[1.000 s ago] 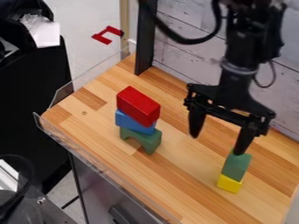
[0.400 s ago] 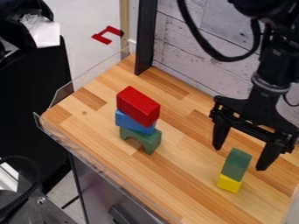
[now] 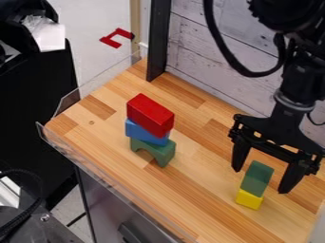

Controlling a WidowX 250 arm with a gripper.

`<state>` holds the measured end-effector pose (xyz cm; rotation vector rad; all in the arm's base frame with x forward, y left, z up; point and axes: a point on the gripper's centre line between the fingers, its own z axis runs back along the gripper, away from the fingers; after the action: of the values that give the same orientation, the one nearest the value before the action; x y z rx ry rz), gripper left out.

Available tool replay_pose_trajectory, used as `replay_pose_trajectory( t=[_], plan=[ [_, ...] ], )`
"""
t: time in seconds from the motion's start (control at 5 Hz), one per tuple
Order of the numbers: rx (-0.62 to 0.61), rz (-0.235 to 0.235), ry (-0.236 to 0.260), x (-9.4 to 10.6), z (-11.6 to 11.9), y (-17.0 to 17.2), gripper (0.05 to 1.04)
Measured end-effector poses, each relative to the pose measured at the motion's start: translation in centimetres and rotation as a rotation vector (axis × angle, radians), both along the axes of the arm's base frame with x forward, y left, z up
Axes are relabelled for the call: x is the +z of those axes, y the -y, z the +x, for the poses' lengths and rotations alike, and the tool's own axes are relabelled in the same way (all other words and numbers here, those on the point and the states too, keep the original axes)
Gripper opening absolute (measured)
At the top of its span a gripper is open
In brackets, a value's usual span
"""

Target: Remove the green cube off of the yellow block and place it on top of the red block

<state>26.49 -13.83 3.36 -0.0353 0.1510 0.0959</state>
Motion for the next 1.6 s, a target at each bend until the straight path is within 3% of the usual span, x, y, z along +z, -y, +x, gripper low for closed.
replay_pose_trajectory(
  t=[0.4,0.8,1.0,1.2,1.4,1.6],
  plan=[
    [0.028,-0.015,-0.010,-0.4,-0.2,-0.4,1.000],
    [0.058,-0.020,-0.056,-1.9,-0.3,-0.9,1.000],
    [0.072,-0.032,-0.049,-2.3,-0.1,-0.9,0.952],
    [0.089,-0.028,-0.052,-2.4,0.0,-1.1,0.667],
    [0.090,-0.026,-0.052,-2.5,0.0,-1.2,0.551],
    [0.095,-0.024,-0.051,-2.5,0.0,-1.2,0.551]
  ],
)
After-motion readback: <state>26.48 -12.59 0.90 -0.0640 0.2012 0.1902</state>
